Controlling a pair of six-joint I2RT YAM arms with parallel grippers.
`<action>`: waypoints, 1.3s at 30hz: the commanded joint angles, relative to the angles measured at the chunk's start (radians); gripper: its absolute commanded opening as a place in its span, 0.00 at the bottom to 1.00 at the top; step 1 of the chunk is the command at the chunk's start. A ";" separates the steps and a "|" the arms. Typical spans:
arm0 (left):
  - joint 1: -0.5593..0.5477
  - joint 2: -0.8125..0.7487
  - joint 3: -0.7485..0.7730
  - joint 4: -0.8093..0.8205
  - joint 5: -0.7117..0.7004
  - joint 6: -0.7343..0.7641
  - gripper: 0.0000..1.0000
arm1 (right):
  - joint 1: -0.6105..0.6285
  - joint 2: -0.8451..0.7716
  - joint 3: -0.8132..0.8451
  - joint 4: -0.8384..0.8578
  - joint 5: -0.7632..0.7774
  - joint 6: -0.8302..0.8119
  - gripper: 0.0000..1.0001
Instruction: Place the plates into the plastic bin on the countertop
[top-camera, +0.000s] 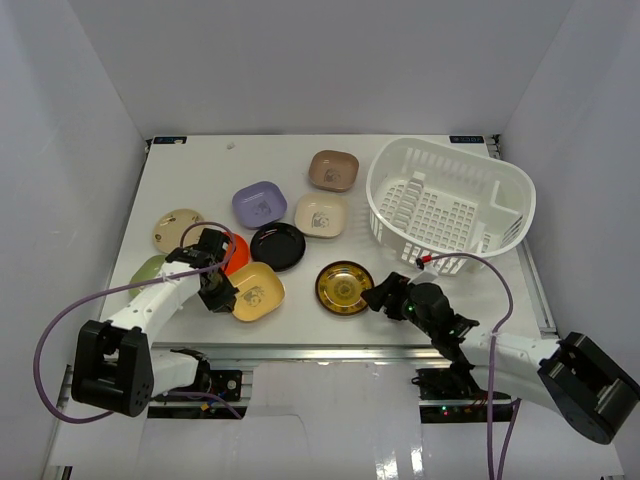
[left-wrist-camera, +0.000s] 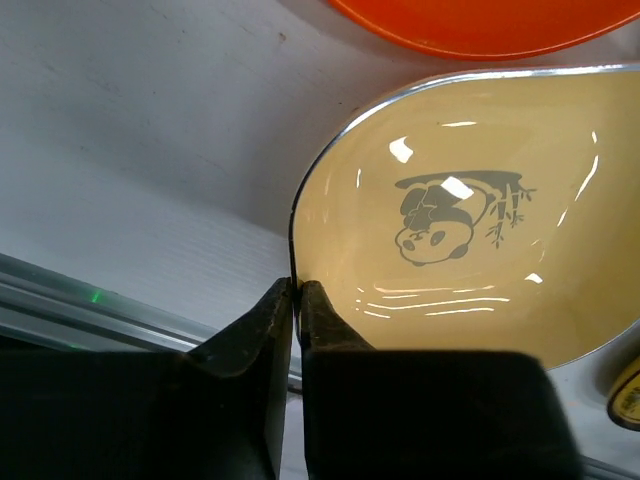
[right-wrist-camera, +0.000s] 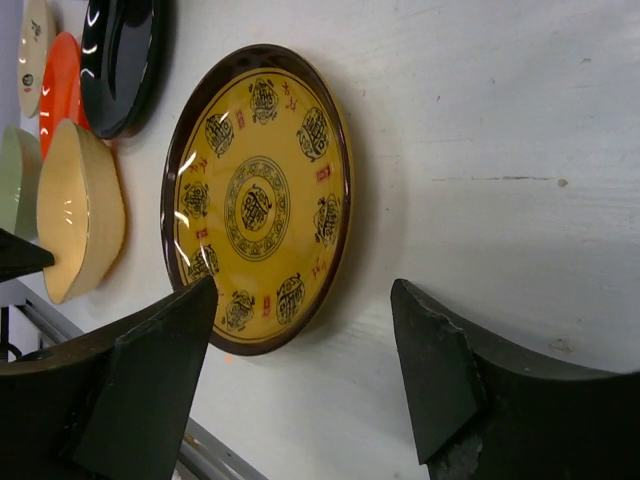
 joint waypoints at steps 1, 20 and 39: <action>0.001 -0.011 -0.010 0.039 0.042 0.021 0.13 | 0.008 0.100 -0.008 0.135 0.037 0.081 0.74; -0.036 -0.243 0.140 -0.002 0.188 0.163 0.00 | 0.077 0.157 0.104 -0.083 0.172 0.044 0.08; -0.051 -0.311 0.317 0.340 0.416 0.136 0.00 | -0.239 -0.113 0.830 -0.496 0.470 -0.606 0.08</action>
